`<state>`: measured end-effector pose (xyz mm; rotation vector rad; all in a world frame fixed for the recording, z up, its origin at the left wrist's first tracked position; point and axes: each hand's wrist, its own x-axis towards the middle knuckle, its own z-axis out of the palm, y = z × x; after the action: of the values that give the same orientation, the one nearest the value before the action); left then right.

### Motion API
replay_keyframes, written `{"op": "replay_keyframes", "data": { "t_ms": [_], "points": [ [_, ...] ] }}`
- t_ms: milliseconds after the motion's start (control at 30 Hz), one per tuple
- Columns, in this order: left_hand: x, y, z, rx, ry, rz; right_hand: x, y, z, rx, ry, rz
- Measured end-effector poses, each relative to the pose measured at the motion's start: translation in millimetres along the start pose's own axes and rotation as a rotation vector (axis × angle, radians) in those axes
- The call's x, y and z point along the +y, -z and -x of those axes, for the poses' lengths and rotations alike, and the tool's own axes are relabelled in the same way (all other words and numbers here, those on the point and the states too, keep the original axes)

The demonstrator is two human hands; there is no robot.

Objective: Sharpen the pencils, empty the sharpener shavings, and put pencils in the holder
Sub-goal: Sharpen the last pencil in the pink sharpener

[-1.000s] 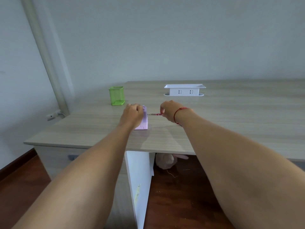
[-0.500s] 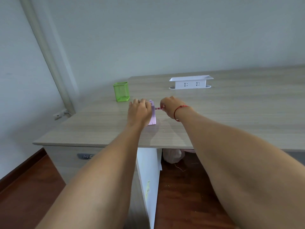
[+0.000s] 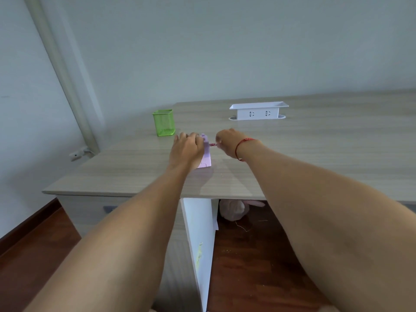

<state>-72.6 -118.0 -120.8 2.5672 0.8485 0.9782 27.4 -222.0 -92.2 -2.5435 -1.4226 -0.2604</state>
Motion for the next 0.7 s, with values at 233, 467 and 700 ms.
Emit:
{"op": "replay_keyframes", "data": {
  "t_ms": [233, 467, 700],
  "points": [
    [9, 1, 3, -0.008, 0.019, -0.022, 7, 0, 1, 0.028, 0.02, 0.088],
    [6, -2, 0, 0.041, 0.01, -0.051, 7, -7, -1, 0.071, 0.064, 0.164],
    [4, 6, 0, -0.036, -0.027, -0.068, 3, -2, 3, 0.019, 0.063, 0.168]
  ]
}}
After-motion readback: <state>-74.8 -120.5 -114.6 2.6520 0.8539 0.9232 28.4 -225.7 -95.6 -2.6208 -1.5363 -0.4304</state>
